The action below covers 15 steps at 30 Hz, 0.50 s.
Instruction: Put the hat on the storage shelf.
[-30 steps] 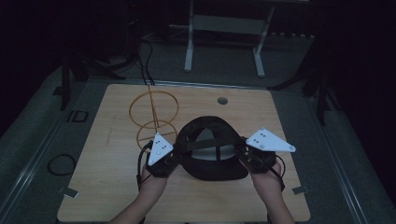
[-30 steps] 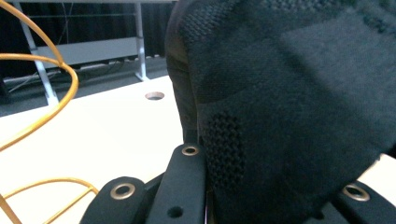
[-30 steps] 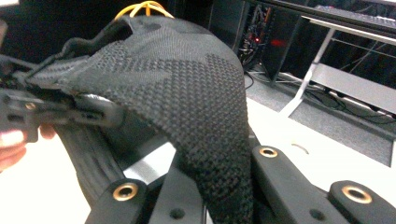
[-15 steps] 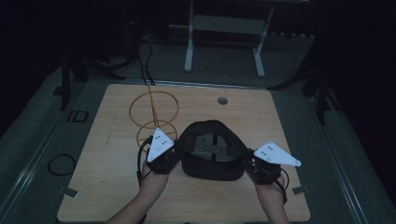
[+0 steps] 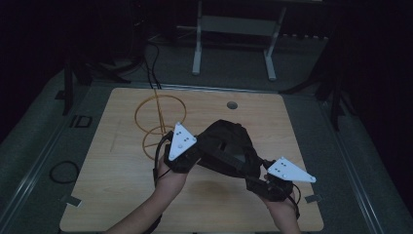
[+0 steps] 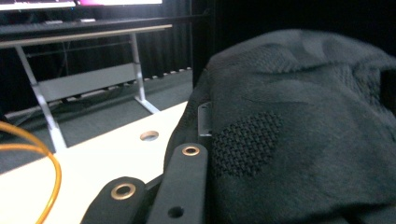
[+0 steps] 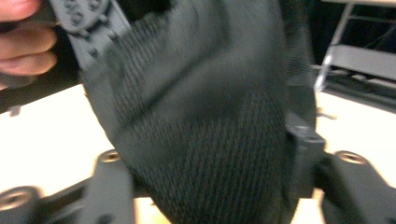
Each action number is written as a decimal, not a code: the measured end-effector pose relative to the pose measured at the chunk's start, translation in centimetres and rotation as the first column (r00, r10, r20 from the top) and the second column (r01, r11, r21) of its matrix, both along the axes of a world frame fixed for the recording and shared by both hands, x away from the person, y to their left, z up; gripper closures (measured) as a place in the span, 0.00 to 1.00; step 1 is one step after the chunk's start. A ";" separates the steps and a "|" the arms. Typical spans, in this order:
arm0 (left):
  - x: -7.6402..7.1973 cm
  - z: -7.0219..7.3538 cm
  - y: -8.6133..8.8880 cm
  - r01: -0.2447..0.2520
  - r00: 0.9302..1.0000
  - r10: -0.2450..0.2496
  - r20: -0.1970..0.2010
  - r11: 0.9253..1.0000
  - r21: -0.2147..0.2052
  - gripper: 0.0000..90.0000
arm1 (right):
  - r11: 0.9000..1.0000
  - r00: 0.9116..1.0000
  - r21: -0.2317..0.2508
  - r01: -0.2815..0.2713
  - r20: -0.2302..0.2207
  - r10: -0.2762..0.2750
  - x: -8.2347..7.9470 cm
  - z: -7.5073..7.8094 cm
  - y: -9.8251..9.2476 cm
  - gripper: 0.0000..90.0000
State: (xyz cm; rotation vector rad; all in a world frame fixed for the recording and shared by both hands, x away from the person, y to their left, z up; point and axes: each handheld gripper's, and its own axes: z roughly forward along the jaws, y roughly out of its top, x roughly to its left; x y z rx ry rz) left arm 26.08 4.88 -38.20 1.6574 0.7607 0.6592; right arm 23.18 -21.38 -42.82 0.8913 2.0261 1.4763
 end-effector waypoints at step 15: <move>0.4 0.3 0.5 0.089 0.996 -0.089 -0.001 0.996 -0.004 0.99 | 0.974 0.976 -0.069 -0.217 -0.028 0.216 -3.5 -1.5 -3.3 0.29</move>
